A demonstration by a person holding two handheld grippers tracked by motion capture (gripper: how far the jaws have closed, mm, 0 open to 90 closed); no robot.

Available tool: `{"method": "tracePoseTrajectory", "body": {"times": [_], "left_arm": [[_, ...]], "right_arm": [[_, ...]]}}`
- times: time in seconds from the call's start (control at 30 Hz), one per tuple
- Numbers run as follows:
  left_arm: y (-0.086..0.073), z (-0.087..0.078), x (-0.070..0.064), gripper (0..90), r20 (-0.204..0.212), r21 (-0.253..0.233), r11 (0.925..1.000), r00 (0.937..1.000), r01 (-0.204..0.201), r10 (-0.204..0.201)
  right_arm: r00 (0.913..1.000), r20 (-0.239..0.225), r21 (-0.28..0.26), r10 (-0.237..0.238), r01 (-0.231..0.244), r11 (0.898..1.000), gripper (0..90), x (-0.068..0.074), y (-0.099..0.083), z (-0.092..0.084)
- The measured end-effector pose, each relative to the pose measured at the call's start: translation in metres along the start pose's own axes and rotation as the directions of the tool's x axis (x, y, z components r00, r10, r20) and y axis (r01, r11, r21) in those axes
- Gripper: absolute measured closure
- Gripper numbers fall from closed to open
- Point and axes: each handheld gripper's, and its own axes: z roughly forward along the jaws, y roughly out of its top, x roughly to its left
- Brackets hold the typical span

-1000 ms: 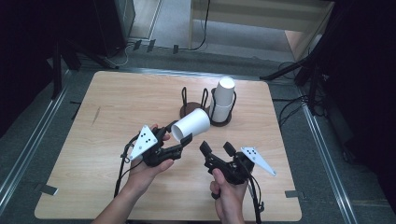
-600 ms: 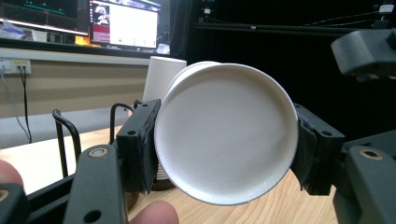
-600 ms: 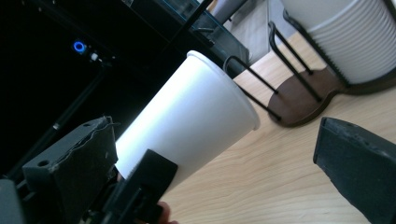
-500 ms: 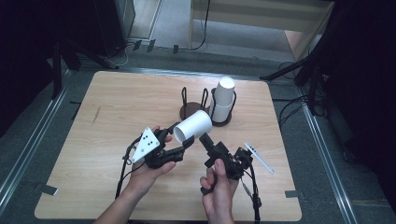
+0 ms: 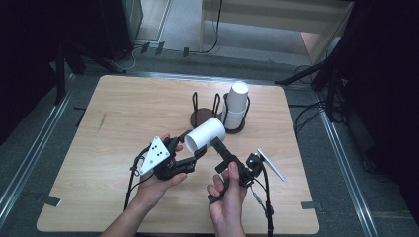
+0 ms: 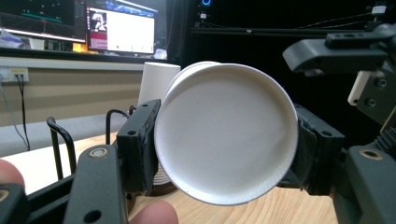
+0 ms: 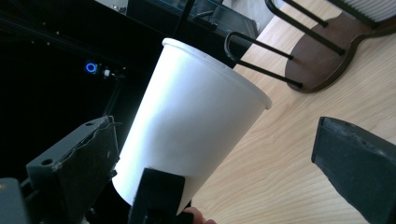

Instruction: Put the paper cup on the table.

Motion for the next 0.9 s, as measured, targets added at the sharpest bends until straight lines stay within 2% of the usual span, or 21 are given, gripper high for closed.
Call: {"method": "tracePoseTrajectory", "body": {"times": [0.13, 0.17, 0.2, 0.23, 0.27, 0.5, 0.9], "left_arm": [[0.001, -0.001, 0.001, 35.3, 0.001, -0.008, 1.0, 1.0, 0.003, -0.003], [0.0, 0.0, 0.0, 35.3, 0.003, -0.007, 1.0, 1.0, 0.001, -0.001], [0.0, 0.0, 0.0, 35.3, 0.003, -0.007, 1.0, 1.0, 0.001, -0.001], [0.0, 0.0, 0.0, 35.3, 0.002, -0.002, 1.0, 1.0, -0.002, 0.002], [-0.001, 0.001, -0.001, 35.3, 0.004, -0.002, 1.0, 1.0, -0.001, 0.001], [-0.003, 0.002, -0.005, 35.4, 0.019, 0.008, 0.9999, 0.9998, -0.012, 0.012], [-0.005, 0.005, -0.011, 35.3, 0.044, 0.017, 0.9997, 0.9989, -0.019, 0.018]], "right_arm": [[0.9991, -0.005, 0.004, 0.043, -0.043, 0.999, 0.6, -0.001, 0.0, 0.003], [0.9969, -0.014, 0.016, 0.077, -0.077, 0.997, 0.6, -0.003, 0.0, 0.006], [0.9969, -0.014, 0.016, 0.077, -0.077, 0.997, 0.6, -0.003, 0.0, 0.006], [0.9947, -0.019, 0.021, 0.101, -0.101, 0.995, 0.6, -0.003, 0.0, 0.008], [0.9947, -0.019, 0.021, 0.101, -0.101, 0.995, 0.6, -0.003, 0.0, 0.008], [0.9836, -0.026, 0.022, 0.179, -0.178, 0.984, 0.8, -0.007, 0.005, 0.015], [0.9717, -0.032, 0.039, 0.234, -0.233, 0.972, 0.8, -0.011, 0.01, 0.023]]}}
